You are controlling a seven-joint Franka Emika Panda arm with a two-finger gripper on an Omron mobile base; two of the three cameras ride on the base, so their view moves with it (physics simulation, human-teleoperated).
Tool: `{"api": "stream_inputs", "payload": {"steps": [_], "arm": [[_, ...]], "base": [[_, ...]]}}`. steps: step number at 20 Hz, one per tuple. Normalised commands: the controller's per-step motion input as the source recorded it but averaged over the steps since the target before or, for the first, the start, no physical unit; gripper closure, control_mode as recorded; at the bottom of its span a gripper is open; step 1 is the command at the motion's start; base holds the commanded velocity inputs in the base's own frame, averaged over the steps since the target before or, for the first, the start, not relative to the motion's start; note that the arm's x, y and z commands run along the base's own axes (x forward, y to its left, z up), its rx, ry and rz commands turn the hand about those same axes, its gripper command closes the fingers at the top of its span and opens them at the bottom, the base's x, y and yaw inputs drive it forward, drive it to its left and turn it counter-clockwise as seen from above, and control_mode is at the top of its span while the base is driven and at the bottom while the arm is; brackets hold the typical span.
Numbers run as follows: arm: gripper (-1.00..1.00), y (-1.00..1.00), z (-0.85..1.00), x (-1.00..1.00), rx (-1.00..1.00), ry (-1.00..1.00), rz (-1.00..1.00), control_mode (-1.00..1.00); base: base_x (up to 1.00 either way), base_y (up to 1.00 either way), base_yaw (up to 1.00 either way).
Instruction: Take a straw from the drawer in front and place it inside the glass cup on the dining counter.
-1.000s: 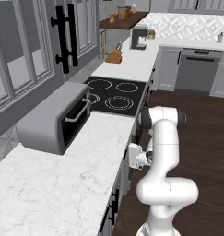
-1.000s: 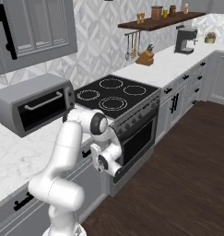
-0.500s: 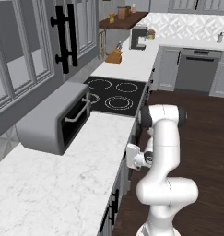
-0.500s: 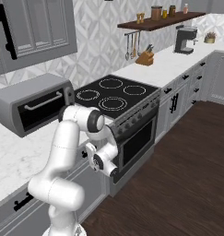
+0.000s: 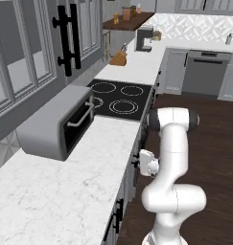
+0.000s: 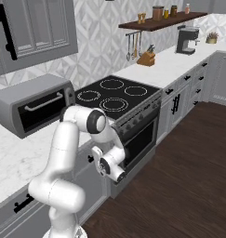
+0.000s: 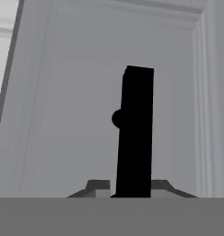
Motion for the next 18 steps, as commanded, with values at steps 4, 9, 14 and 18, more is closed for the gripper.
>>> {"api": "stream_inputs", "payload": {"steps": [4,9,14,18], "arm": [[1.00,-1.00,0.10,-0.33,0.00,0.00,0.00,-1.00],[1.00,-1.00,0.10,-0.31,0.00,0.00,0.00,-1.00],[1.00,-1.00,0.15,-0.26,0.00,0.01,0.00,-1.00],[1.00,-1.00,0.16,-0.16,0.00,0.04,0.00,-1.00]], "base": [[0.00,0.00,0.00],[0.00,0.00,0.00],[0.00,0.00,0.00],[0.00,0.00,0.00]]}}
